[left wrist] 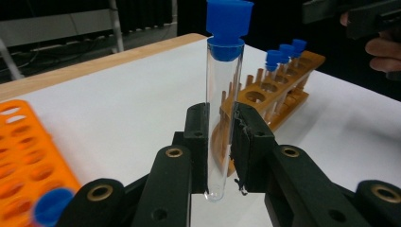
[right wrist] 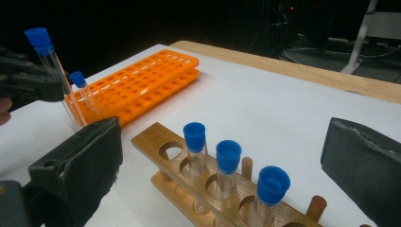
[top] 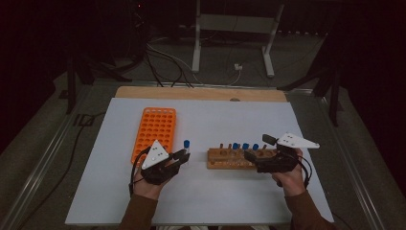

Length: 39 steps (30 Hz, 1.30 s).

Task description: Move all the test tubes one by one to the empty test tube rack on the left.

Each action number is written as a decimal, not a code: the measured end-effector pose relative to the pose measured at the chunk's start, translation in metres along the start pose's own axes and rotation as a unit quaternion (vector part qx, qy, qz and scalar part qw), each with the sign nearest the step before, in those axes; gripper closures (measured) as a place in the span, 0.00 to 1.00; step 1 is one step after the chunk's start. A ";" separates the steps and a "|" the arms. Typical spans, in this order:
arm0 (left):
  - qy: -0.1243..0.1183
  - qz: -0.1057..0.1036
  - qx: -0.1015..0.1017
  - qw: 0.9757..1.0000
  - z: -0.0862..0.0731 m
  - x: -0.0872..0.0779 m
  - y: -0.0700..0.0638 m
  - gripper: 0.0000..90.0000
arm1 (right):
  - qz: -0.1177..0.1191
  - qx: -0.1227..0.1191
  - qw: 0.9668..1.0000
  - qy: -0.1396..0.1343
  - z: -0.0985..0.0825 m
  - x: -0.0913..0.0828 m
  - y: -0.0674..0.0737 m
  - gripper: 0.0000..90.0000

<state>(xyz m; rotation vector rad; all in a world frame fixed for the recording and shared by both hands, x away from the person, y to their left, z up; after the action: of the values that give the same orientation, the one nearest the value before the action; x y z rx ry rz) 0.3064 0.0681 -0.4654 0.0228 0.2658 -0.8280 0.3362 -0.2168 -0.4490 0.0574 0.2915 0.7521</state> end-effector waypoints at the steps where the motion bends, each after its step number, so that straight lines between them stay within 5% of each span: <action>1: -0.001 0.001 -0.002 1.000 0.000 -0.002 0.002 0.87 | 0.000 0.000 1.000 0.000 0.000 0.000 0.000 0.00; 14: 0.002 0.018 -0.009 1.000 -0.005 -0.020 0.018 0.87 | 0.000 0.000 1.000 0.001 0.000 -0.001 -0.001 0.00; 39: -0.005 0.086 -0.023 0.996 -0.018 -0.047 0.056 0.87 | -0.002 0.002 1.000 -0.002 0.001 -0.005 -0.004 0.00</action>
<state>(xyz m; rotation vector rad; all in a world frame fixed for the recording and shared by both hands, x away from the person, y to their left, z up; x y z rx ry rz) 0.3130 0.1426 -0.4757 -0.0015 0.2684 -0.6505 0.3356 -0.2227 -0.4475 0.0624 0.2889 0.7476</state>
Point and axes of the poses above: each handheld gripper's, and its own axes: x roughly forward along the jaws, z roughly out of its top, y roughly to its left, the point moved 7 cm from there along x, roughly forward along the jaws, and after that the axes turned 8 degrees about -y, right-handed, at the moved point
